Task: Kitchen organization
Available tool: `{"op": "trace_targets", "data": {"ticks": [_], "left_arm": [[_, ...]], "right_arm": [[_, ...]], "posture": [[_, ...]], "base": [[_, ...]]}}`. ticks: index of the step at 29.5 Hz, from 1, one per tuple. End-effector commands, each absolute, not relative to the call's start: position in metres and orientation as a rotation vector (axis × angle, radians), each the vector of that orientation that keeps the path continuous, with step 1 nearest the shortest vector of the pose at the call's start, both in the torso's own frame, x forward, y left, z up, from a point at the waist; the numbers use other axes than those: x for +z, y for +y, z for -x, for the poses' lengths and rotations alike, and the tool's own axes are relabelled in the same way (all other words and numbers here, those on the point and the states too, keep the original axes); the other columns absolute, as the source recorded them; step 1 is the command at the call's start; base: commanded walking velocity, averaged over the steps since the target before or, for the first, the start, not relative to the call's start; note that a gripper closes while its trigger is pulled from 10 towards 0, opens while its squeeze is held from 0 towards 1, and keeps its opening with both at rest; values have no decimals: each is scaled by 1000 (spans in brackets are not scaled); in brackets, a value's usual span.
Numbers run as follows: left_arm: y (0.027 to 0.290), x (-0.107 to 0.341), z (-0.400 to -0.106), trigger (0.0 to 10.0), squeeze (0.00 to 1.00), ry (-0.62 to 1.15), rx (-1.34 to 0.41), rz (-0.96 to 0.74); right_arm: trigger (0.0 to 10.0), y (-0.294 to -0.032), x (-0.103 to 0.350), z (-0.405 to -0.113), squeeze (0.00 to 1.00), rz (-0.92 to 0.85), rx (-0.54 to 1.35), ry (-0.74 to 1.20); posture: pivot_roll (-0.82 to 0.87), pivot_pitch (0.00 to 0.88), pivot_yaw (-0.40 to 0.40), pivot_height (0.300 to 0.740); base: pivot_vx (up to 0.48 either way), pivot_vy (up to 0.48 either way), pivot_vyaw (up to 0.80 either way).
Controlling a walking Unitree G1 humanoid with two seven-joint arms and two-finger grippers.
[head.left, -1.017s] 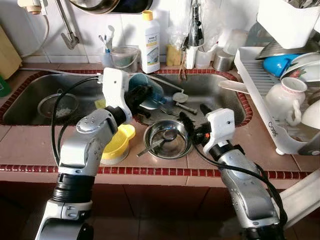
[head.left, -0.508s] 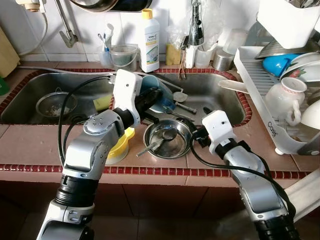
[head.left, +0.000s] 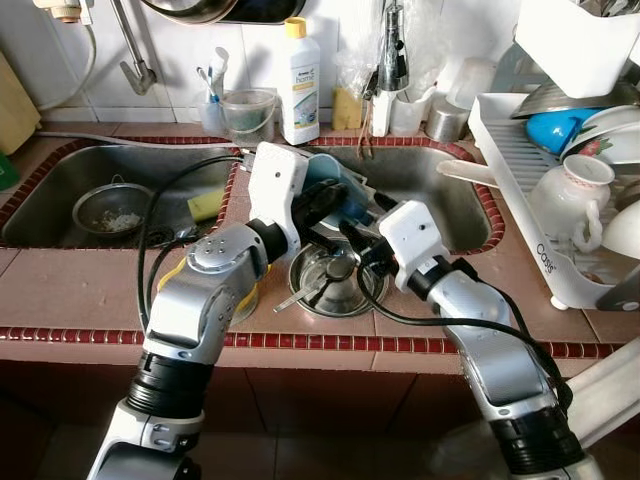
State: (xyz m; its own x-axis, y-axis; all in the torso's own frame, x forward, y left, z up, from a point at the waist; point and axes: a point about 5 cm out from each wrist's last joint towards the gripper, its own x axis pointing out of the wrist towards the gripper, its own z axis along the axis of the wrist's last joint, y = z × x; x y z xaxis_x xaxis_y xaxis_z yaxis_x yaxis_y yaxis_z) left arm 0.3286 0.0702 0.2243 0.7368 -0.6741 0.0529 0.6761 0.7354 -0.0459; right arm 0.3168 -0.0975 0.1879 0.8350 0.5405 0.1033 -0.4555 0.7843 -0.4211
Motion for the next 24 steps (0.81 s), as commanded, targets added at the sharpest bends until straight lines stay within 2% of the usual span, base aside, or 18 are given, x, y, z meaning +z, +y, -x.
{"op": "trace_targets", "data": {"ticks": [1,4,5,6,7,24], "left_arm": [[65,239,-326,10000,0,-81,-760,48],[64,241,-326,10000,0,-87,-765,50],[64,242,-326,10000,0,-89,-763,51],[64,242,-326,10000,0,-89,-762,50],[64,242,-326,10000,0,-90,-762,49],[63,241,-326,10000,0,-83,-780,31]], "right_arm": [[10000,-96,188,-320,0,396,553,-219],[10000,-97,188,-321,0,393,545,-218],[5804,-97,188,-321,0,390,537,-219],[4745,-98,188,-321,0,380,527,-220],[0,-98,189,-322,0,368,516,-221],[0,-98,189,-323,0,380,491,-241]], "posture": [[-137,72,35,740],[-137,75,38,740],[-137,75,38,740],[-137,75,38,740],[-137,77,38,740],[-140,79,48,740]], "base": [[0,0,0],[0,0,0],[0,0,0],[0,0,0],[0,0,0],[0,0,0]]}}
